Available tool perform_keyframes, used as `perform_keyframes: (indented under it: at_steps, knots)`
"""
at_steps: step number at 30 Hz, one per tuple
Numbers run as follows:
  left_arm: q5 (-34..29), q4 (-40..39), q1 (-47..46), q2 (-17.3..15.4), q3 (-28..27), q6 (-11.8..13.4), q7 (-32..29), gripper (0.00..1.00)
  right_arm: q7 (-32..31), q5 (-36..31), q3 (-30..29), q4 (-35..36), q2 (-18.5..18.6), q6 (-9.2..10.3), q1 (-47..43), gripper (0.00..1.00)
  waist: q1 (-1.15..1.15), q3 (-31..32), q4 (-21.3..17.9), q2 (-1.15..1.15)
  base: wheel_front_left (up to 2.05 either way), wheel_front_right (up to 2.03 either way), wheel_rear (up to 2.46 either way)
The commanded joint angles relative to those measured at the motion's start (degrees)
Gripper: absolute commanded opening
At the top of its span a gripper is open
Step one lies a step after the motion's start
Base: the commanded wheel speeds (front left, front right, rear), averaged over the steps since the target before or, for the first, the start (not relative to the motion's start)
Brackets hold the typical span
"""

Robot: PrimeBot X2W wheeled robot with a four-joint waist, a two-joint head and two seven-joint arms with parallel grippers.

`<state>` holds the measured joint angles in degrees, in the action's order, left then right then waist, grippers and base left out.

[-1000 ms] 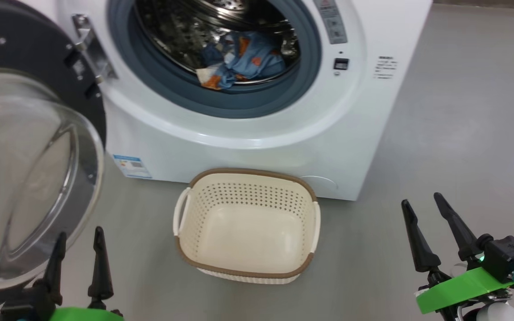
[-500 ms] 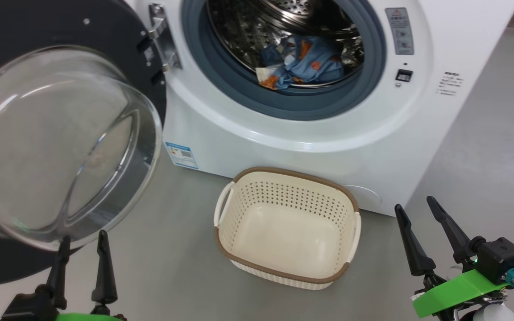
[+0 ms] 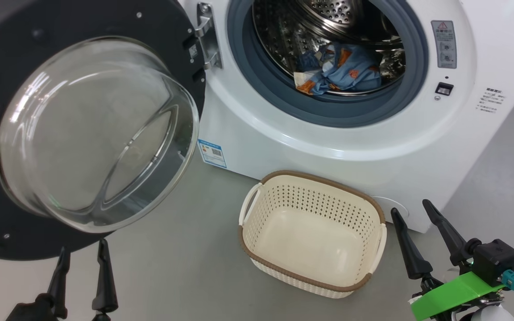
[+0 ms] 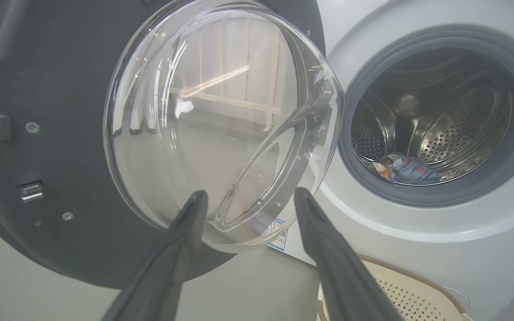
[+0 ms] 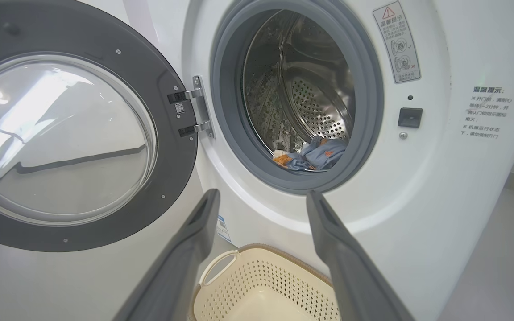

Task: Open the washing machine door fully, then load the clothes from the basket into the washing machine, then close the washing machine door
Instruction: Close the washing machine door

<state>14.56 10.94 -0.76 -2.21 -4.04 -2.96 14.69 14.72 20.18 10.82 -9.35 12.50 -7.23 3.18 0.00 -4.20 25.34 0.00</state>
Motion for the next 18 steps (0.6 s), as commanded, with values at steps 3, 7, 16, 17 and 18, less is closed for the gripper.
perform_keyframes:
  at_steps: [3, 7, 16, 17, 18]
  knots:
    - [0.41, -2.1, -0.28, -0.67, -1.72, 0.48, 0.31, 1.0, 0.28, 0.36, 1.27, 1.02, 0.91, -0.25, 1.19, 1.0, 0.0, 0.53, 0.9, 0.0, 0.0, 0.0, 0.0]
    - [0.42, -2.34, 0.11, -0.67, -1.78, 0.71, 0.31, 1.0, 0.28, 0.42, 1.44, 0.95, 0.89, -0.25, 1.06, 1.0, 0.0, 0.85, 1.26, 0.0, 0.0, 0.0, 0.0]
    - [0.34, -2.84, 0.77, -0.67, -1.96, 0.89, 0.31, 1.0, 0.28, 0.57, 1.65, 0.88, 0.89, -0.25, 0.6, 1.0, 0.0, 1.27, 2.15, 0.0, 0.0, 0.0, 0.0]
    - [0.37, -2.88, 0.77, -0.67, -1.98, 0.92, 0.31, 1.0, 0.28, 0.57, 1.66, 0.87, 0.86, -0.25, 0.57, 1.0, 0.0, 1.3, 2.2, 0.0, 0.0, 0.0, 0.0]
    - [0.42, -2.98, 0.78, -0.67, -2.01, 0.98, 0.31, 1.0, 0.28, 0.58, 1.67, 0.87, 0.83, -0.25, 0.54, 1.0, 0.0, 1.36, 2.23, 0.0, 0.0, 0.0, 0.0]
